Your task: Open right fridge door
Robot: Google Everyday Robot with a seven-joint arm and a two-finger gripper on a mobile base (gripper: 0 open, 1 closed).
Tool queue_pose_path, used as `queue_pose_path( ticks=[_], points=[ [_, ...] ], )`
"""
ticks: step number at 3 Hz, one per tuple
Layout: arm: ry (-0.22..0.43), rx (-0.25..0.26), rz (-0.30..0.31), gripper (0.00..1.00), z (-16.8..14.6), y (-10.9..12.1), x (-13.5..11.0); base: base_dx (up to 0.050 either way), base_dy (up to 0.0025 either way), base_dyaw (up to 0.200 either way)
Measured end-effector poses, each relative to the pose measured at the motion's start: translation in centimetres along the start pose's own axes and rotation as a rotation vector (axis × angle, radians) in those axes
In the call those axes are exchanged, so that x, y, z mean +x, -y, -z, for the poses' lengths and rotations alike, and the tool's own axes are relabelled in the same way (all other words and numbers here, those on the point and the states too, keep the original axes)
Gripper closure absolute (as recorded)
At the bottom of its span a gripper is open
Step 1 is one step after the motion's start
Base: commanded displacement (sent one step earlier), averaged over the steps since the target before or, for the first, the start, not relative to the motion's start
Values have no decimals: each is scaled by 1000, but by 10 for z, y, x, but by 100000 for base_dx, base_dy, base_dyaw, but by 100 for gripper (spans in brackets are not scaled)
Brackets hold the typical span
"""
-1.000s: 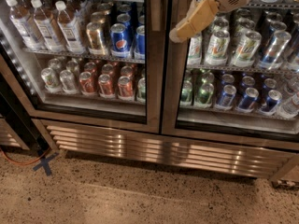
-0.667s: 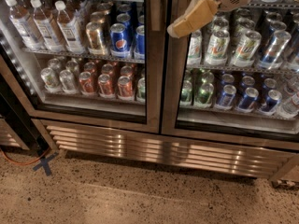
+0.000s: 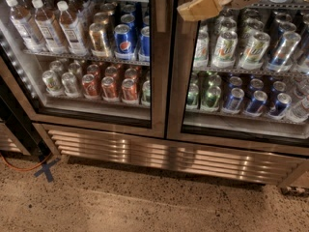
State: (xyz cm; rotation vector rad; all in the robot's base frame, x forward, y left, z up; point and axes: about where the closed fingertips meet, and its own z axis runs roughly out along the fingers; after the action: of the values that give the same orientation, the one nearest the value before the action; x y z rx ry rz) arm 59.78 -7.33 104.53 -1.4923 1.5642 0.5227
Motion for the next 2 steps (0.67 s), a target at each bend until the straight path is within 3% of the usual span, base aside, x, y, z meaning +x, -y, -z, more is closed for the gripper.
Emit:
queue_pose_path(
  ticks=[1,2],
  points=[
    [0,0,0,93,4,5,1,0,0,0],
    [0,0,0,100,9,16,3,0,0,0]
  ],
)
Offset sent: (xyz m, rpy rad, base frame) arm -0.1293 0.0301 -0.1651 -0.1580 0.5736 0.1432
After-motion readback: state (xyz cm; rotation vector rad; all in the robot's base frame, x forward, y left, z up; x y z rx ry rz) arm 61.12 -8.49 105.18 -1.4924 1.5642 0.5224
